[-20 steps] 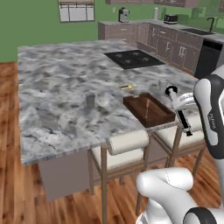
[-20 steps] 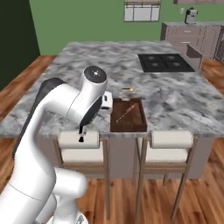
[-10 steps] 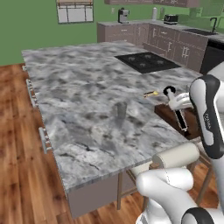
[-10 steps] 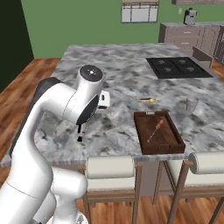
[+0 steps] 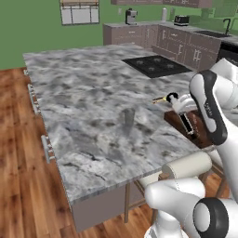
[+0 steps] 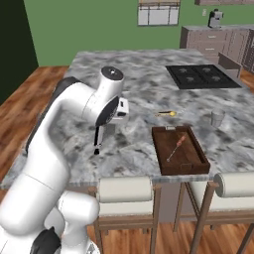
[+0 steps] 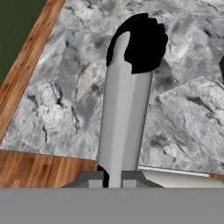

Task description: Take the tongs from the drawer on the left and place them on the dining counter next to the tray containing the kebab skewer.

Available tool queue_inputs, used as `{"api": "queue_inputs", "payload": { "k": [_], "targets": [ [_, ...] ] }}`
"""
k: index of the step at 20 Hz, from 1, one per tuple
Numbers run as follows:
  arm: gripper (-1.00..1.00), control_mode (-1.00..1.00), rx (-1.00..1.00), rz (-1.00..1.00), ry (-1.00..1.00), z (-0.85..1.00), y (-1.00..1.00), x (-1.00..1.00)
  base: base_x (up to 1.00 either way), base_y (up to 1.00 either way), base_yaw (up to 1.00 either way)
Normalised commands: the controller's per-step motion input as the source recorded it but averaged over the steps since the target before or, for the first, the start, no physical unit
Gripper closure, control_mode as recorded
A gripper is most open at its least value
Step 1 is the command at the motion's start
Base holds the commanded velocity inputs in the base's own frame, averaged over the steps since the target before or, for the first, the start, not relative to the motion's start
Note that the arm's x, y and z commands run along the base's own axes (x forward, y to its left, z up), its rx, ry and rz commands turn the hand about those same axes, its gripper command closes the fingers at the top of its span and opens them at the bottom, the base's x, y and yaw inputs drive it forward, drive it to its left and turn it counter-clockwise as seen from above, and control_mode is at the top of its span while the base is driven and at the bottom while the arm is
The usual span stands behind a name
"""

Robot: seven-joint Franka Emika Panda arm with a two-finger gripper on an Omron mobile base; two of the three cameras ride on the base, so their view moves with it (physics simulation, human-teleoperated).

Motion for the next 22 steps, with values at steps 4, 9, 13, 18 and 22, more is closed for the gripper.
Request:
{"api": "queue_inputs", "payload": {
  "k": [4,9,13,18,22],
  "targets": [
    [1.00,-1.00,-0.17,0.00,0.00,-0.08,0.00,0.15,0.00,0.00,0.00],
    [1.00,-1.00,-0.40,-0.01,-0.03,-0.47,0.00,0.10,0.00,0.00,0.00],
    [1.00,-1.00,-0.32,0.00,-0.04,-0.44,0.00,0.09,0.00,0.00,0.00],
    [1.00,-1.00,-0.06,0.00,0.03,-0.05,0.00,0.11,0.00,0.00,0.00],
    [1.00,-1.00,-0.02,0.00,0.00,-0.16,0.00,0.43,0.00,0.00,0.00]
  ]
}}
